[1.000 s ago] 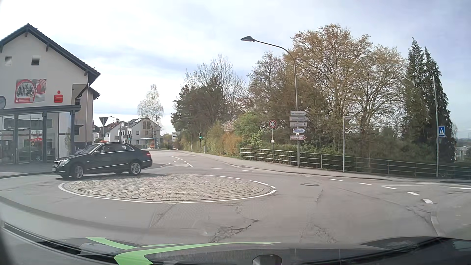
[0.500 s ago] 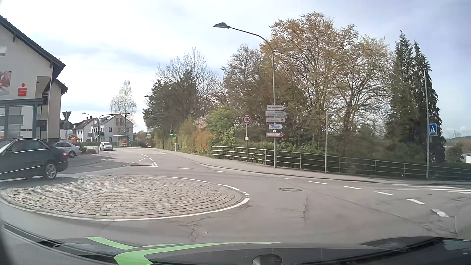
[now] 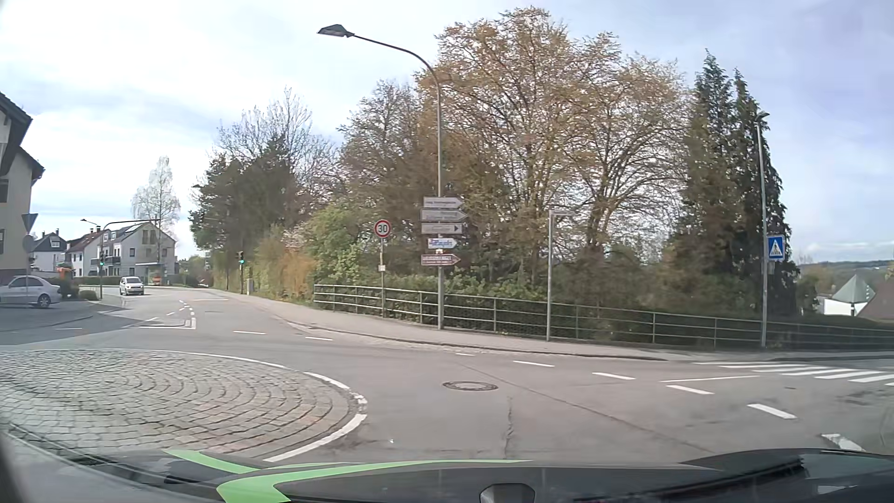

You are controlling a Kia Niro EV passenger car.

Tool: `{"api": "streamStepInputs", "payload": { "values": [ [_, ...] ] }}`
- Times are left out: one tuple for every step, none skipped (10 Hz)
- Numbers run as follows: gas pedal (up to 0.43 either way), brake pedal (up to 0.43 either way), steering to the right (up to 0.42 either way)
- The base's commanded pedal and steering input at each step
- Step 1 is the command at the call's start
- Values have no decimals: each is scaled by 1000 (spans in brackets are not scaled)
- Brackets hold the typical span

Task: Follow the waypoints while adhering to traffic rules and regulations

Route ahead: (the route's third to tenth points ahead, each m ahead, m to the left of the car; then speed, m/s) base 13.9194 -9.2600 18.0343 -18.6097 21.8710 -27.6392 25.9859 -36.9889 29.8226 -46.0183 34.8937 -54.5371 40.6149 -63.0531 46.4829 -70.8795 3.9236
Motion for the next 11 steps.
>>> {"api": "streamStepInputs", "payload": {
  "values": [
    [20, 0, 409],
    [39, 0, 429],
    [47, 0, 442],
    [47, 0, 454],
    [47, 0, 474],
    [59, 0, 490],
    [59, 0, 494],
    [59, 0, 493],
    [59, 0, 492],
    [59, 0, 488],
    [67, 0, 476]
  ]
}}
